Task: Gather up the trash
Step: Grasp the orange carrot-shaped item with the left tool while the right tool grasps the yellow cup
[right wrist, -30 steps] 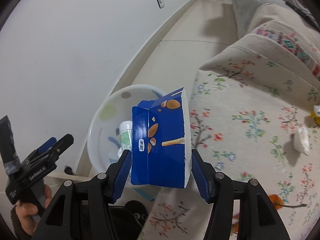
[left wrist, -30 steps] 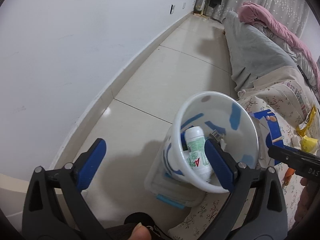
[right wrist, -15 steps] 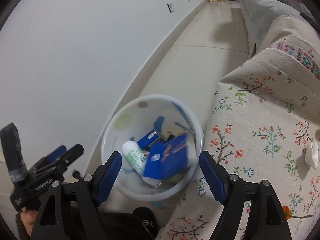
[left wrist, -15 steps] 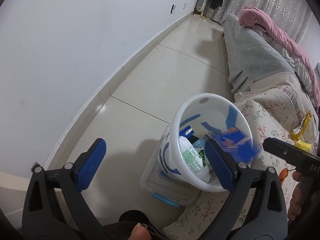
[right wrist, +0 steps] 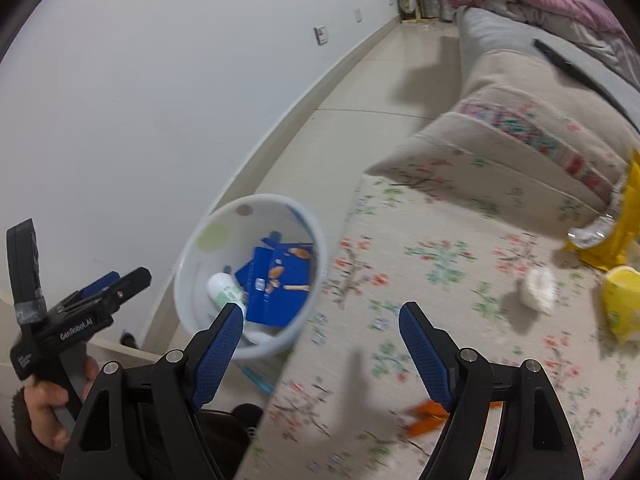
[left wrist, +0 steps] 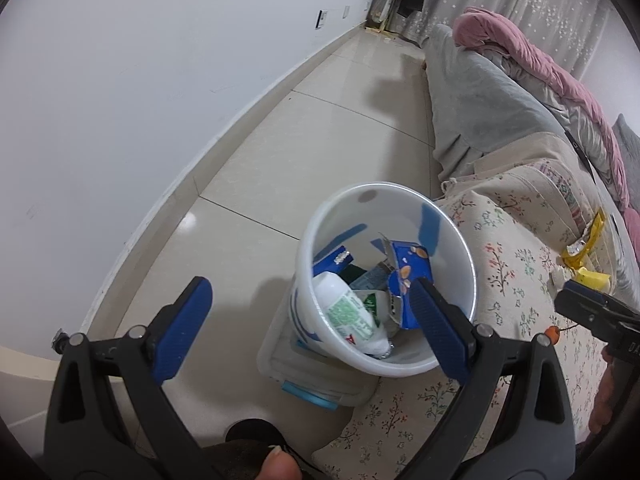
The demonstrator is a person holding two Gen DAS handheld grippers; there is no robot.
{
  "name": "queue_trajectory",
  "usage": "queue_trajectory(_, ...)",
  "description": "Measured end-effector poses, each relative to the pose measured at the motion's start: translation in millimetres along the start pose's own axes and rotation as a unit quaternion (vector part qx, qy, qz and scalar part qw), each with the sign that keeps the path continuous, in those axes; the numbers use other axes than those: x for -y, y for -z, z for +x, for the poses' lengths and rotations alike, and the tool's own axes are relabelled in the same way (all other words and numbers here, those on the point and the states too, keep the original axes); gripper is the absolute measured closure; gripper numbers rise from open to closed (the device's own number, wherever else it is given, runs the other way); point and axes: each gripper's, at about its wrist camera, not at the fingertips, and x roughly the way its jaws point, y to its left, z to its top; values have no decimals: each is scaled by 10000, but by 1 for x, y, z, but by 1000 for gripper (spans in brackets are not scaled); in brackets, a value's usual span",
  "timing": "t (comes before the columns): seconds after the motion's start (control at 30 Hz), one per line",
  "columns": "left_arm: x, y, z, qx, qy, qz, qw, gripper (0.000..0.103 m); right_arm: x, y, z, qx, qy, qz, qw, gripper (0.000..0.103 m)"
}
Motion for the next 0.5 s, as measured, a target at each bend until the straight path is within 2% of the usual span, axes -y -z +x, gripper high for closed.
queue_trajectory(0.17,15,2,-2,40,116,101,9999,5,30,14,-32,186,346,181,9991,21)
queue_trajectory(0.5,65,13,1,-25,321,636,9975,5,72,41,-67,384,680,393,9962,20)
